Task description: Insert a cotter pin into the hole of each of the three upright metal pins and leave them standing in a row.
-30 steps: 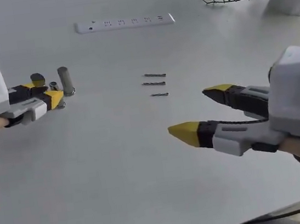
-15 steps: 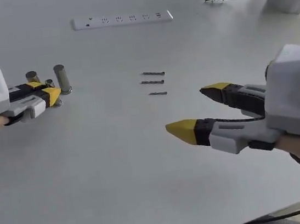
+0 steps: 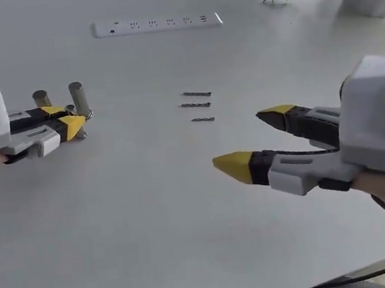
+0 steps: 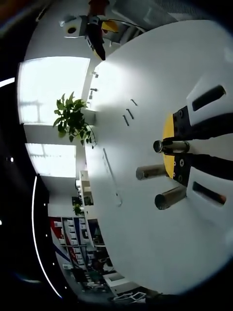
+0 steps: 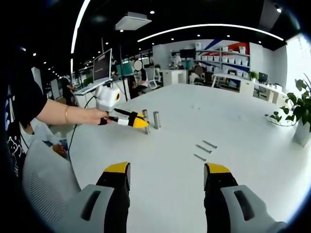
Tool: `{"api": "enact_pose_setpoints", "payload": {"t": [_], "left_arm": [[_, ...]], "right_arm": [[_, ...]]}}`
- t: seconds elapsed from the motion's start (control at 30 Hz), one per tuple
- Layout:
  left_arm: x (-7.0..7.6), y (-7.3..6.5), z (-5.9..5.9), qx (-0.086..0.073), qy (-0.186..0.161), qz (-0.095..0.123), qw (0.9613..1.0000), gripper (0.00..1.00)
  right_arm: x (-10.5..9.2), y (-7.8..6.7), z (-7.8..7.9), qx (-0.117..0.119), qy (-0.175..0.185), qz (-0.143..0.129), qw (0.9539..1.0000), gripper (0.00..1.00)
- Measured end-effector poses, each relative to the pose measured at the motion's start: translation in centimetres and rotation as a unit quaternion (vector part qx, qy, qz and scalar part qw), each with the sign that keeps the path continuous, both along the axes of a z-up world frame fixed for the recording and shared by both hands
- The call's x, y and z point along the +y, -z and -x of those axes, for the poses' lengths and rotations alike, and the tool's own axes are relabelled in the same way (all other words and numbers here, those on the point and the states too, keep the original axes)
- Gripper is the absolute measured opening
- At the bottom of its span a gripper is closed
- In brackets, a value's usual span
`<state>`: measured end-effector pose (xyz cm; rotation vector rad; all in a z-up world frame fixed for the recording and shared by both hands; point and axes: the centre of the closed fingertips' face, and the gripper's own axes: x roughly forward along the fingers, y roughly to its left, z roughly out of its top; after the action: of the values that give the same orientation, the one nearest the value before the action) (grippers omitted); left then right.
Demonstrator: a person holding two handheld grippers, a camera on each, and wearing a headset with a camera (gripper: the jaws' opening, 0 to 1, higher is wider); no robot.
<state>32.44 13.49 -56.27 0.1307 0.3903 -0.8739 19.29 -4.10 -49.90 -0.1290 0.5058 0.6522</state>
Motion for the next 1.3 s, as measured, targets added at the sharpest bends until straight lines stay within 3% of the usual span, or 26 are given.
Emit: {"api": "enact_pose_setpoints", "payload": {"t": [0.17,0.43,0.8,1.03,1.3], "left_arm": [[-1.7,-0.2,1.3,-0.008,0.042,-0.015,0.9990,0.07],[-3.4,-0.7,2.9,-0.007,0.072,-0.008,0.9973,0.07],[-5.6,0.0,5.1,-0.004,0.115,-0.024,0.9931,0.07],[-6.3,0.5,5.6,-0.001,0.121,-0.032,0.9921,0.07],[-6.6,0.5,5.8,-0.001,0.122,-0.023,0.9923,0.07]], "right_arm": [[0.2,0.0,0.0,0.000,-0.002,0.000,1.0000,0.58],[0.3,0.1,0.1,0.001,-0.003,0.000,1.0000,0.58],[0.5,0.3,0.2,0.003,-0.006,0.002,1.0000,0.57],[0.5,0.3,0.1,0.004,-0.005,0.001,1.0000,0.57],[0.2,0.6,0.2,0.007,-0.004,0.005,1.0000,0.57]]}}
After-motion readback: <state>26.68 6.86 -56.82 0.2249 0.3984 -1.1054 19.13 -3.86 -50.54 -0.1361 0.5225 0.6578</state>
